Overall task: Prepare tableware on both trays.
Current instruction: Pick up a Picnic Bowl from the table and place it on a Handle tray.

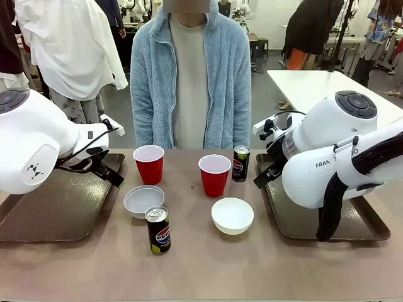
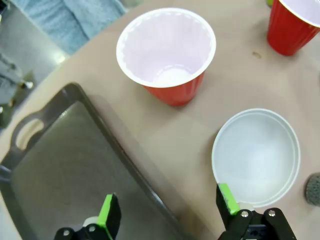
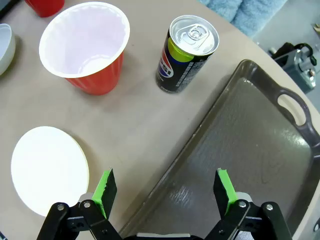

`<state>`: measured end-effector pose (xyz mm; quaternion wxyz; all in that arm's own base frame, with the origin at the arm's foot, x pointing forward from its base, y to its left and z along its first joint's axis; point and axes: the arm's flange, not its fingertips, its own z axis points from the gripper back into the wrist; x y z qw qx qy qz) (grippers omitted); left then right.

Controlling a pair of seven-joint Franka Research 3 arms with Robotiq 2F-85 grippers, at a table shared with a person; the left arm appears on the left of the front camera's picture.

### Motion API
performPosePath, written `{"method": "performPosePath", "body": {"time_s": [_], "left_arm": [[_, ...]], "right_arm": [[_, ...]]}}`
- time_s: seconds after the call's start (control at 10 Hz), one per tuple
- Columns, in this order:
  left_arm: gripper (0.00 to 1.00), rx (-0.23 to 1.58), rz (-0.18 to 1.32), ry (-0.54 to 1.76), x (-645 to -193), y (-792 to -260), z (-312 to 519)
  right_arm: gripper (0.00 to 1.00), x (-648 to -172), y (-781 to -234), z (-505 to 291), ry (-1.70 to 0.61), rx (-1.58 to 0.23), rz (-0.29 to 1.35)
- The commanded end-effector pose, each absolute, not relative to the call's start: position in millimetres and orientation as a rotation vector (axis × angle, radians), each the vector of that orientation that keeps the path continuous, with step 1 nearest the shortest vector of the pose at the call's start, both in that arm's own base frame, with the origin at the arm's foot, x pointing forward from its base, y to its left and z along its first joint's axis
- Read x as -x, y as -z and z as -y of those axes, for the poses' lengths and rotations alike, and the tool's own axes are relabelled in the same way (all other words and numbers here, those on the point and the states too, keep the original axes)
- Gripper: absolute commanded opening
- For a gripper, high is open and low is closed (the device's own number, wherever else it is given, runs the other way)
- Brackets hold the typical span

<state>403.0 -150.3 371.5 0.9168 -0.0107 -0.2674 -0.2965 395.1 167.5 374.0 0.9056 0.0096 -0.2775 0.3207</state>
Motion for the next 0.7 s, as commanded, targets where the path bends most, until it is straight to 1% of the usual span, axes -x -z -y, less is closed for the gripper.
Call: {"method": "performPosePath", "body": {"time_s": [0.0,0.6], "left_arm": [[1.0,0.022,0.55,0.61,-403.0,-371.5,150.2],[1.0,0.022,0.55,0.61,-403.0,-371.5,150.2]], "right_arm": [[1.0,-395.1,-374.0,-167.4,-0.662,-0.02,0.573],[1.0,-395.1,-374.0,-167.5,-0.662,-0.02,0.573]]}}
